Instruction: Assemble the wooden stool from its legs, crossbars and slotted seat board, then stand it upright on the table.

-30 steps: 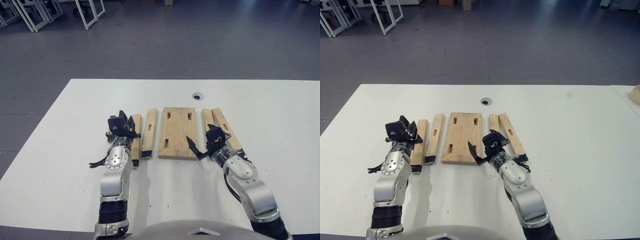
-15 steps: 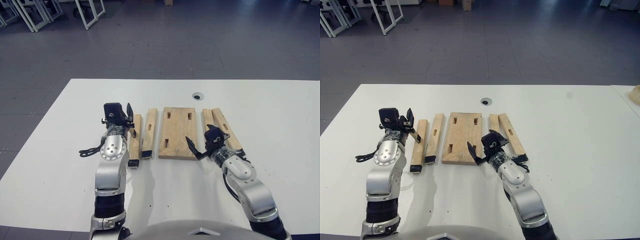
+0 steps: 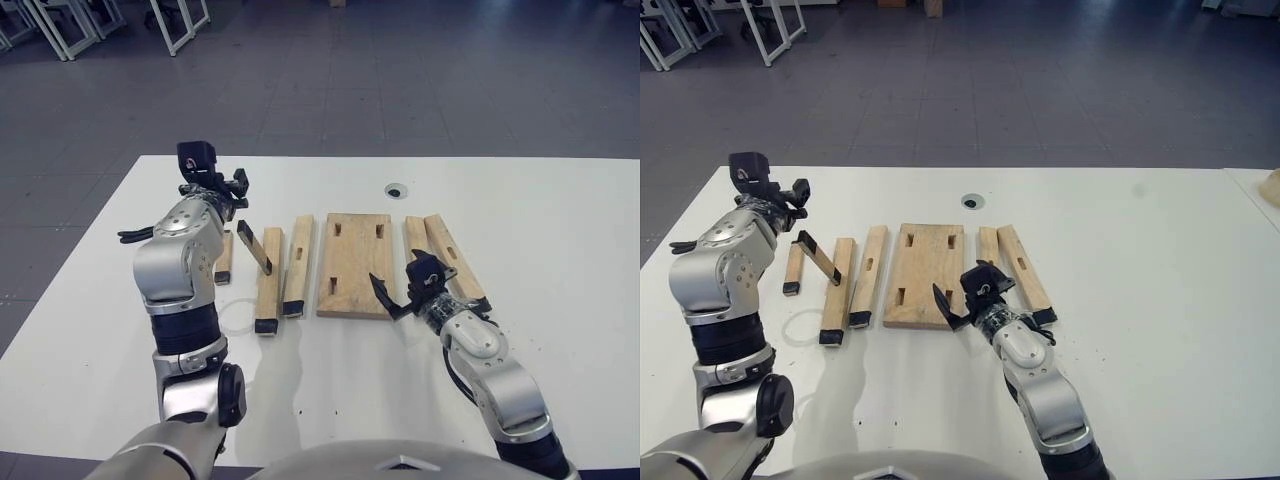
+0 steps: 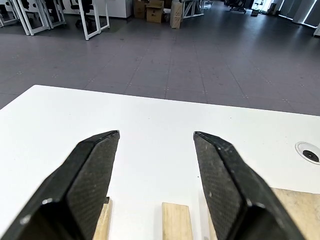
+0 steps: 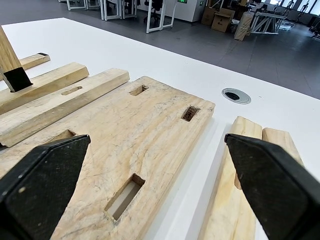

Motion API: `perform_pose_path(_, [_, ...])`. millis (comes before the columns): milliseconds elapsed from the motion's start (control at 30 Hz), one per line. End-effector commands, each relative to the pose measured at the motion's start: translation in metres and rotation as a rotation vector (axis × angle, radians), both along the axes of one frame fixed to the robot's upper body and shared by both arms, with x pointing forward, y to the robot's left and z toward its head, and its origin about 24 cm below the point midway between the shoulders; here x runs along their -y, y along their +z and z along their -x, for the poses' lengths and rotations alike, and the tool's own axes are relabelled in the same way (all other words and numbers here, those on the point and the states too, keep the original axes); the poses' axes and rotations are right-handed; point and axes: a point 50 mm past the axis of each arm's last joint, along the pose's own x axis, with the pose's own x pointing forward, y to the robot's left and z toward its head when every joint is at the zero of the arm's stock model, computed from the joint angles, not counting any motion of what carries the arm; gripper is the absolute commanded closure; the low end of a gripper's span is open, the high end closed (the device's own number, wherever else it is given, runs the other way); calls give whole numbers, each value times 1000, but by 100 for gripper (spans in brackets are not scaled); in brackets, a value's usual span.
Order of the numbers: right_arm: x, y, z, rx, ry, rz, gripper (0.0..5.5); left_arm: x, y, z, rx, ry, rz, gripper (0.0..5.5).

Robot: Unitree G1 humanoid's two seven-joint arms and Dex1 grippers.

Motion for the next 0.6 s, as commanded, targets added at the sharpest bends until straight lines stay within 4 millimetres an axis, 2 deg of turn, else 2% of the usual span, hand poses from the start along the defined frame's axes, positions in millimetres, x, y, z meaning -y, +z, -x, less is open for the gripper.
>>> perform_pose_path(33, [0, 1, -2, 3, -7, 7, 54, 16, 68, -6, 297, -104, 88, 275])
perform_pose_path(100, [0, 1, -1, 2, -5, 9, 54, 22, 102, -3, 422, -144, 108, 275])
perform_pose_path(133, [0, 1, -1, 2, -4, 10, 54, 22, 108, -3, 438, -148, 106, 275])
perform_pose_path(167, [0, 1, -1, 2, -2, 11, 54, 20, 103, -4, 408, -139, 103, 275])
perform_pose_path(267, [0, 1, -2, 2, 2, 13, 54, 13, 48, -9, 199, -96, 122, 275])
perform_pose_path(300, [-1, 1, -2, 3, 6, 13, 54, 9, 21, -8, 109, -76, 109, 275])
perform_pose_path(367, [-1, 2, -3, 4, 9, 15, 54, 3, -35, -2, -56, -37, 126, 275])
perform_pose_path(433, [0, 3, -3, 5, 8, 16, 54, 5, -72, 10, -153, -26, 156, 275])
perform_pose_path(500, [0, 3, -2, 5, 4, 16, 54, 9, -82, 15, -170, -32, 169, 275])
perform_pose_path(600, [0, 2, -1, -1, -2, 13, 54, 9, -66, 10, -110, -41, 146, 275])
